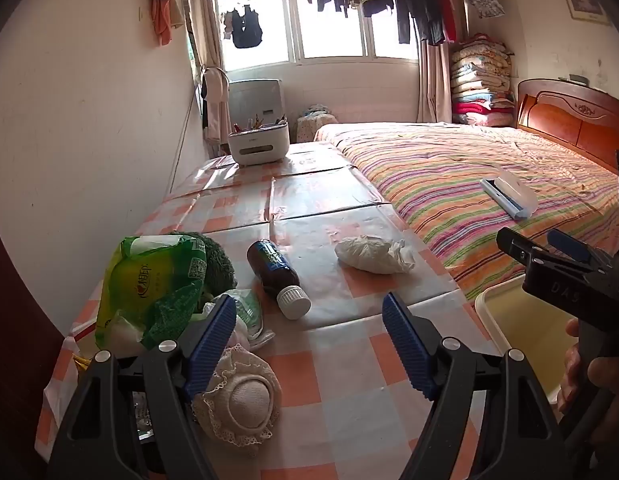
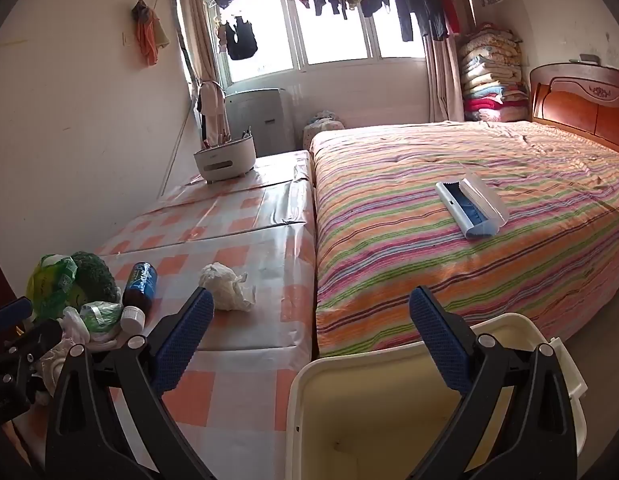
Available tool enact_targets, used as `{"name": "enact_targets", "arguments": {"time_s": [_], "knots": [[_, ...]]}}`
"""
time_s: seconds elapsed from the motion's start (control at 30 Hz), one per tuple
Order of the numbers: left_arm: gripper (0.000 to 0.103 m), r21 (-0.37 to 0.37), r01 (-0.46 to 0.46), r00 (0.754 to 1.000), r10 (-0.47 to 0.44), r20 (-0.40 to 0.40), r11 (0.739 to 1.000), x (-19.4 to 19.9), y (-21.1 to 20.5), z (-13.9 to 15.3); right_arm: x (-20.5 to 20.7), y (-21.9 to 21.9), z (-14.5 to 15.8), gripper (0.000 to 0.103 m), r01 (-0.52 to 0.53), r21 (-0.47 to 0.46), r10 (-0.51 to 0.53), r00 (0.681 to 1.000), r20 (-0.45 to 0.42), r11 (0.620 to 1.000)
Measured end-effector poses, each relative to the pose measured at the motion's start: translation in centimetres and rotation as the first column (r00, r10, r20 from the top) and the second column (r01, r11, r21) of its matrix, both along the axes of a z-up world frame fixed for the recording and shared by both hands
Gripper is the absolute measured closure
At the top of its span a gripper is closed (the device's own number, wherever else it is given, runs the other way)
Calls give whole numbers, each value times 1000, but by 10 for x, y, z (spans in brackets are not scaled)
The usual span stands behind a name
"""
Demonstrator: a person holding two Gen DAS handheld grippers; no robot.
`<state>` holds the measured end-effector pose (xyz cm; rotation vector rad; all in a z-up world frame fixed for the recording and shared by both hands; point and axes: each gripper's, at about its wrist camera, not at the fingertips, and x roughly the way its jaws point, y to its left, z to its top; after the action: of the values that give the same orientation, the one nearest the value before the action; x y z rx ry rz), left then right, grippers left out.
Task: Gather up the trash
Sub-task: 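Move right gripper to the white tissue while left gripper approaches the green bag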
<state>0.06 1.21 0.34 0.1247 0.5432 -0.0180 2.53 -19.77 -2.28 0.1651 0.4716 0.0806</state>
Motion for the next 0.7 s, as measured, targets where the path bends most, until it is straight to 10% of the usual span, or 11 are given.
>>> {"name": "enact_targets", "arguments": {"time_s": [0.7], "knots": [[30, -18, -1, 1000, 1, -5, 1000, 2, 1, 3, 2, 1, -1, 6, 0, 13, 0, 1000, -6, 1000]]}}
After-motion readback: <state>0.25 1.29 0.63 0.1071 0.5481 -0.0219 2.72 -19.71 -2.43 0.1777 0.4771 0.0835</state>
